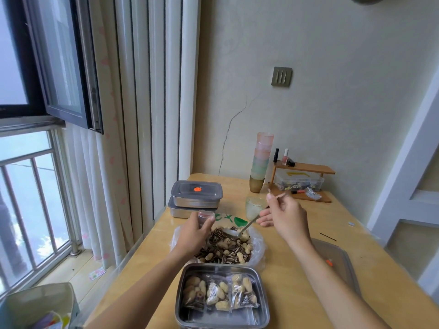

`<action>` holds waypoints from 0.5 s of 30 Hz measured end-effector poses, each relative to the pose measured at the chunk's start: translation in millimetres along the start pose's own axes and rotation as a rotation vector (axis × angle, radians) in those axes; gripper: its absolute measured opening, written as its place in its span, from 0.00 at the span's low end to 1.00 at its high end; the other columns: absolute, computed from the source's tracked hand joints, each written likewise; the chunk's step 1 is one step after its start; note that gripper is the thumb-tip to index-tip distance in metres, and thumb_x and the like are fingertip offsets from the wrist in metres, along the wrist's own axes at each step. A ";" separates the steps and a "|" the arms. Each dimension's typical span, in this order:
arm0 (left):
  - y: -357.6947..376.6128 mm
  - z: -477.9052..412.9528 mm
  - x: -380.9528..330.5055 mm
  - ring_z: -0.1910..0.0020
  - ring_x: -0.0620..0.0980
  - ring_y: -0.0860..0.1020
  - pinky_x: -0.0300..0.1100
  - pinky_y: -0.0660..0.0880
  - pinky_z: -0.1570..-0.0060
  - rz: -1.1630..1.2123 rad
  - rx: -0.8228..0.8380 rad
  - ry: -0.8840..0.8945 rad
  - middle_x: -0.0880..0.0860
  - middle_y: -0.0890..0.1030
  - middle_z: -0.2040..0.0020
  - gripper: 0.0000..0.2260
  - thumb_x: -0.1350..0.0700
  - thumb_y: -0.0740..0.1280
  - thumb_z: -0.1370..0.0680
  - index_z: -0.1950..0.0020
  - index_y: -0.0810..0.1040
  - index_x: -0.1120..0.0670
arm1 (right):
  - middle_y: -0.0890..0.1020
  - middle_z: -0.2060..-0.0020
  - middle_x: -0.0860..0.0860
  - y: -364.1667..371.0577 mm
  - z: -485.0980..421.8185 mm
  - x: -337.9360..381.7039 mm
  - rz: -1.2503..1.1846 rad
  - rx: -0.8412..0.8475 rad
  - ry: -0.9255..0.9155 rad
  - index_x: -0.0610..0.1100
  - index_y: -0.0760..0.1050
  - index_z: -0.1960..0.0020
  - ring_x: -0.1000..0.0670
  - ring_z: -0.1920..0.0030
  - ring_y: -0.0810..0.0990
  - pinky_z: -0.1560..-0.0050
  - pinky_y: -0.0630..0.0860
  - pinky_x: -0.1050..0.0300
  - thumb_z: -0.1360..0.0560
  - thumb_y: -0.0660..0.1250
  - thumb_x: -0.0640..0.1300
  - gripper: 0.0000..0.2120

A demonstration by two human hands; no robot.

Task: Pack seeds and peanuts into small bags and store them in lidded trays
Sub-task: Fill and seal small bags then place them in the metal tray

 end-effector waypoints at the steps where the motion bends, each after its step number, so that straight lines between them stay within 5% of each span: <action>1: -0.7 0.3 -1.7 0.54 0.48 0.82 0.42 0.77 0.55 0.001 -0.007 0.003 0.50 0.84 0.55 0.15 0.43 0.65 0.18 0.44 0.74 0.55 | 0.86 0.68 0.47 3.5 2.4 -6.8 -0.047 0.009 0.087 0.37 0.79 0.50 0.47 0.69 0.87 0.67 0.83 0.56 0.15 0.63 0.49 0.15; 4: -1.9 0.2 -3.5 0.51 0.48 0.82 0.44 0.78 0.52 0.021 -0.021 0.008 0.50 0.84 0.52 0.15 0.44 0.64 0.17 0.42 0.75 0.56 | 0.87 0.67 0.43 14.5 11.0 -22.5 -0.204 0.003 0.308 0.36 0.77 0.50 0.44 0.67 0.87 0.69 0.82 0.59 0.15 0.63 0.48 0.16; 6: -1.9 -0.2 -2.4 0.50 0.48 0.82 0.48 0.79 0.49 0.030 -0.023 0.010 0.50 0.84 0.51 0.15 0.44 0.65 0.17 0.42 0.75 0.56 | 0.87 0.66 0.42 20.7 14.2 -30.6 -0.270 -0.009 0.376 0.37 0.77 0.50 0.42 0.65 0.88 0.61 0.85 0.51 0.15 0.63 0.48 0.14; 10: -1.5 -2.0 1.1 0.49 0.43 0.81 0.41 0.78 0.52 0.006 -0.013 0.014 0.46 0.83 0.50 0.15 0.43 0.64 0.17 0.41 0.75 0.54 | 0.87 0.66 0.43 27.6 15.5 -38.9 -0.286 -0.059 0.407 0.36 0.77 0.50 0.42 0.65 0.88 0.53 0.85 0.44 0.15 0.63 0.47 0.14; 15: -0.1 -2.0 3.1 0.52 0.46 0.81 0.39 0.75 0.56 -0.028 0.013 0.032 0.47 0.83 0.52 0.14 0.42 0.64 0.17 0.42 0.75 0.52 | 0.87 0.66 0.47 26.2 11.0 -38.4 -0.136 -0.140 0.296 0.41 0.77 0.53 0.47 0.69 0.87 0.61 0.84 0.52 0.15 0.63 0.49 0.13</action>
Point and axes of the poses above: each hand's wrist, its own z-axis away from the middle knuckle, its own y-axis out of the palm, x = y × z, the point moved 3 cm from there along -z, towards the middle knuckle
